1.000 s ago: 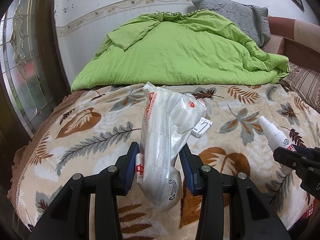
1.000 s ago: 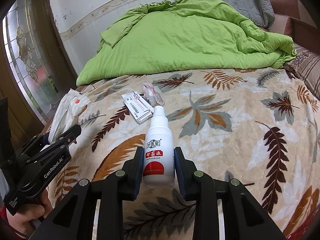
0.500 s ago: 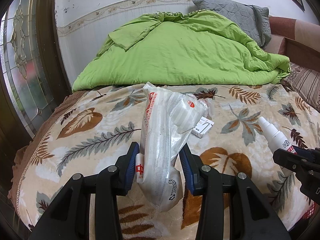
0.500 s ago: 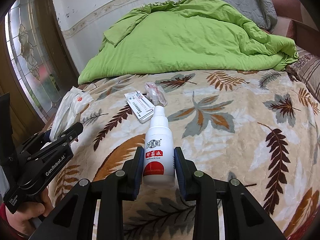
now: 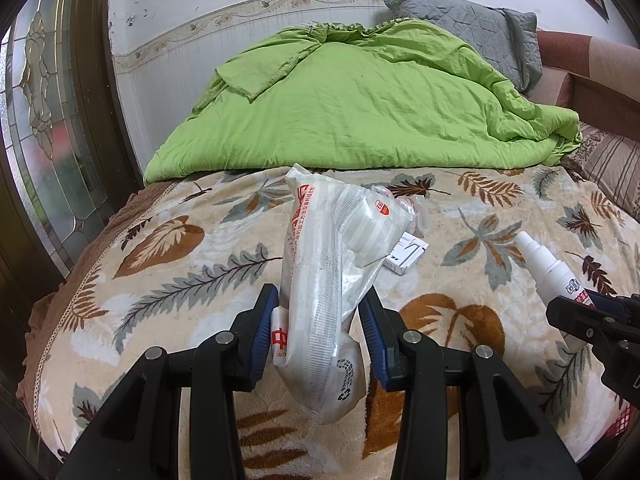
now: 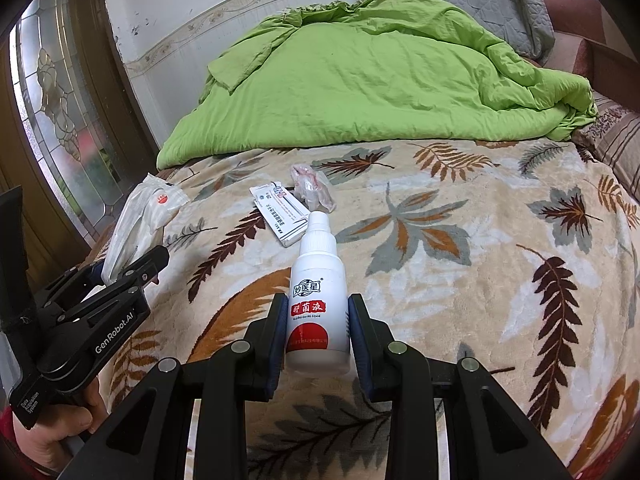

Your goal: Collect trash

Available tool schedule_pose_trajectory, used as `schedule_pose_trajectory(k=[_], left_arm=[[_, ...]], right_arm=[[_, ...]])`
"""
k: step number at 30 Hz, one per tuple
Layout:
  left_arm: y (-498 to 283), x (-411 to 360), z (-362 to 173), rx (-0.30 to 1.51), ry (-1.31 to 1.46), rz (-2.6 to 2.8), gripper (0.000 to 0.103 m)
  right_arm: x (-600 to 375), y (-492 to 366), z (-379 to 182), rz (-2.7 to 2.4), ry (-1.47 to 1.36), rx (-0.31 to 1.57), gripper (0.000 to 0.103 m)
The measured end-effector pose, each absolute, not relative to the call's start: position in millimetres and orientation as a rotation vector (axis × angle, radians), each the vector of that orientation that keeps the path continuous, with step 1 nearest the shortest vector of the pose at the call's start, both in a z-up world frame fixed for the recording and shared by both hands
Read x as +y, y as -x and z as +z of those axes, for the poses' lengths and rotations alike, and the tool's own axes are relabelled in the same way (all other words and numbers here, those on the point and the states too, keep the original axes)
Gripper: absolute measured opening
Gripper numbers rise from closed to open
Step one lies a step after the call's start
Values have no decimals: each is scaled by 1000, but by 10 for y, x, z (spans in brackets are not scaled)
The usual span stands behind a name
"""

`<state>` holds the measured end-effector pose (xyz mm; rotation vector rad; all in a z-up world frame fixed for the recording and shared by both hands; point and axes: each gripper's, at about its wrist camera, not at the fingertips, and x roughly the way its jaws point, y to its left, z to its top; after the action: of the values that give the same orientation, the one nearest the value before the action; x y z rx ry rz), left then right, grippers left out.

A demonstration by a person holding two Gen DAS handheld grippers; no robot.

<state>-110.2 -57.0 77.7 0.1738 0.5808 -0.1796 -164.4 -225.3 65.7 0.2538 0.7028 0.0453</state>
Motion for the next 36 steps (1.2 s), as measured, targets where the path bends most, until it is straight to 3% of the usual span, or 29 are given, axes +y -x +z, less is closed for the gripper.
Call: schedule_pose_trajectory(k=[24,36], left_arm=[[1114,-565,771,583,-157,-217,40],[1734,-1303,944,601,-157,-544,40]], right_arm=[[-2326,1716,709,34,-284,680,32],[-3232,2782,1058,-123,-435,611,32]])
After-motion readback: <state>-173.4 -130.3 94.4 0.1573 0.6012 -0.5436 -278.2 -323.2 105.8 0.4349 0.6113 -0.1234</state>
